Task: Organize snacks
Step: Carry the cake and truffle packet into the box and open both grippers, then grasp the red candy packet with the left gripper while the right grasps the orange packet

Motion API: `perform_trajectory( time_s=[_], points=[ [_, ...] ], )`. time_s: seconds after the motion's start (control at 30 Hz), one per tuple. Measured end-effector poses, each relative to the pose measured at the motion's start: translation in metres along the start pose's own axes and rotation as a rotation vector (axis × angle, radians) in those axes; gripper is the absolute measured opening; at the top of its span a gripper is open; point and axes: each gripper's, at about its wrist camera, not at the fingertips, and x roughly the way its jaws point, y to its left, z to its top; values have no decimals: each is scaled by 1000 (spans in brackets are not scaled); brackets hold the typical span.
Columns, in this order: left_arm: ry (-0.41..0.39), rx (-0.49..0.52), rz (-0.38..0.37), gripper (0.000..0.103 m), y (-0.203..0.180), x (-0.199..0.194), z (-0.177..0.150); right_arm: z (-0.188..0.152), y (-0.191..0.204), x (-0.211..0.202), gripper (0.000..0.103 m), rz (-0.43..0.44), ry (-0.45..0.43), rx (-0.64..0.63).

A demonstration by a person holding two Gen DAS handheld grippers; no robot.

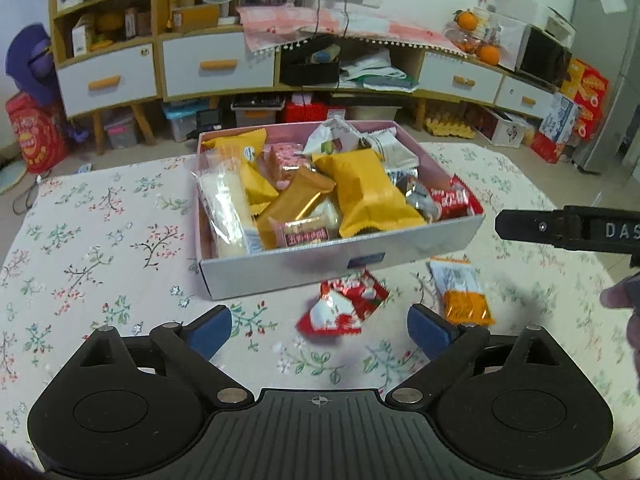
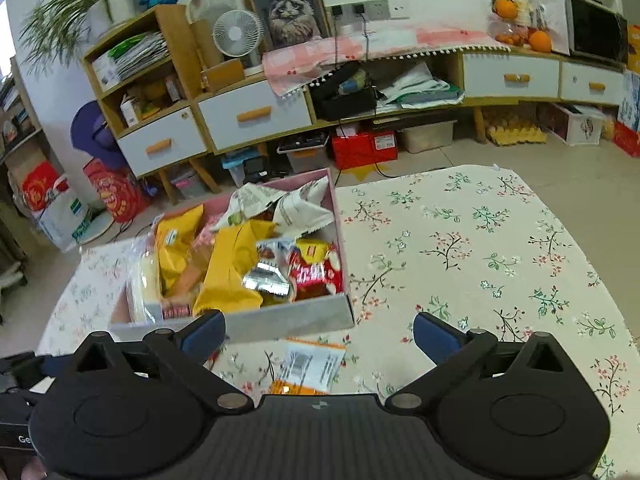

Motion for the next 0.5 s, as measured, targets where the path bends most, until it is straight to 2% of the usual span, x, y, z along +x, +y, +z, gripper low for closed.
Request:
perform_trajectory(
  time_s=[0.23, 0.5],
  points=[
    [-62, 36, -29, 96, -2, 4, -26, -22, 3, -3, 78, 36, -32, -83],
    [-99, 143, -38, 96, -4, 23, -46, -43, -4, 7, 78, 21, -33, -159]
  ],
)
